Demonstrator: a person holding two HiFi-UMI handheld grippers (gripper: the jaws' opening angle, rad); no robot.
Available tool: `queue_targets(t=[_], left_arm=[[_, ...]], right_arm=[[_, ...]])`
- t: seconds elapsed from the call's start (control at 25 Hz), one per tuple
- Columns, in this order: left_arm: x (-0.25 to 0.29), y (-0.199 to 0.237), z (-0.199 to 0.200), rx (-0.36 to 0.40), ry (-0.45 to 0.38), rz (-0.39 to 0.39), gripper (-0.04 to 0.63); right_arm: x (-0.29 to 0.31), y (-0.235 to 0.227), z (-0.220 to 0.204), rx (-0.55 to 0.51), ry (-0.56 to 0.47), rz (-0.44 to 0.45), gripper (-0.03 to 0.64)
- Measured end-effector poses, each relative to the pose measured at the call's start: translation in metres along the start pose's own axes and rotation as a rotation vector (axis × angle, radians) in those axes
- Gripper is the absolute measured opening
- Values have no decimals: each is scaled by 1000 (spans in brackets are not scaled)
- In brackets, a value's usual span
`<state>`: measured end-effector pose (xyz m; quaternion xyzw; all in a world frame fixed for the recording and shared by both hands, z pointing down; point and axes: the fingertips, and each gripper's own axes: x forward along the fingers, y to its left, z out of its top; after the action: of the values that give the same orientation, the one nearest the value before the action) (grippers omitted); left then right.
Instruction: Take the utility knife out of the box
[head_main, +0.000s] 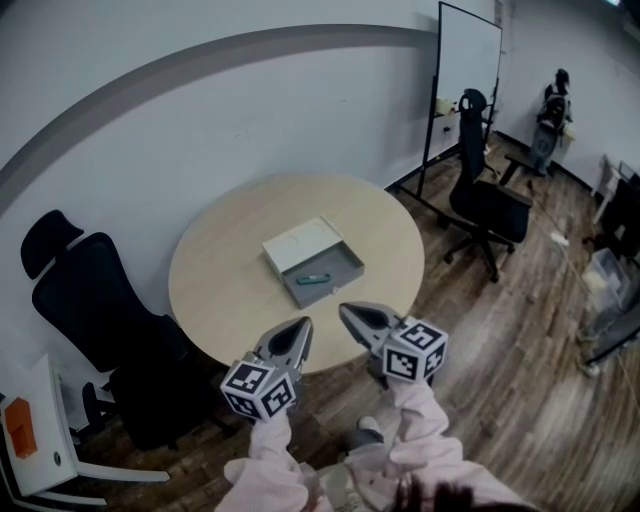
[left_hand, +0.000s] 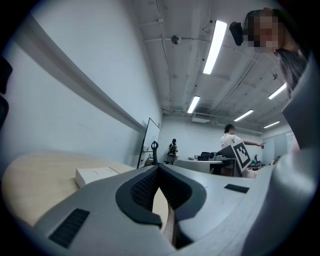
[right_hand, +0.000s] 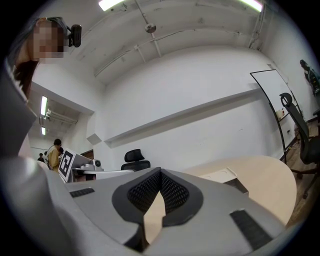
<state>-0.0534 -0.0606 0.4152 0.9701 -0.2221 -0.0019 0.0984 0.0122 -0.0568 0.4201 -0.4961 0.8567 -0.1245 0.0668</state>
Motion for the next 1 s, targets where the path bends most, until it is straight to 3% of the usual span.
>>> queue_targets(t=[1.0], left_arm=[[86, 62, -9, -65, 19, 66, 5]], right_arm=[[63, -85, 4, 10, 87, 81, -2]])
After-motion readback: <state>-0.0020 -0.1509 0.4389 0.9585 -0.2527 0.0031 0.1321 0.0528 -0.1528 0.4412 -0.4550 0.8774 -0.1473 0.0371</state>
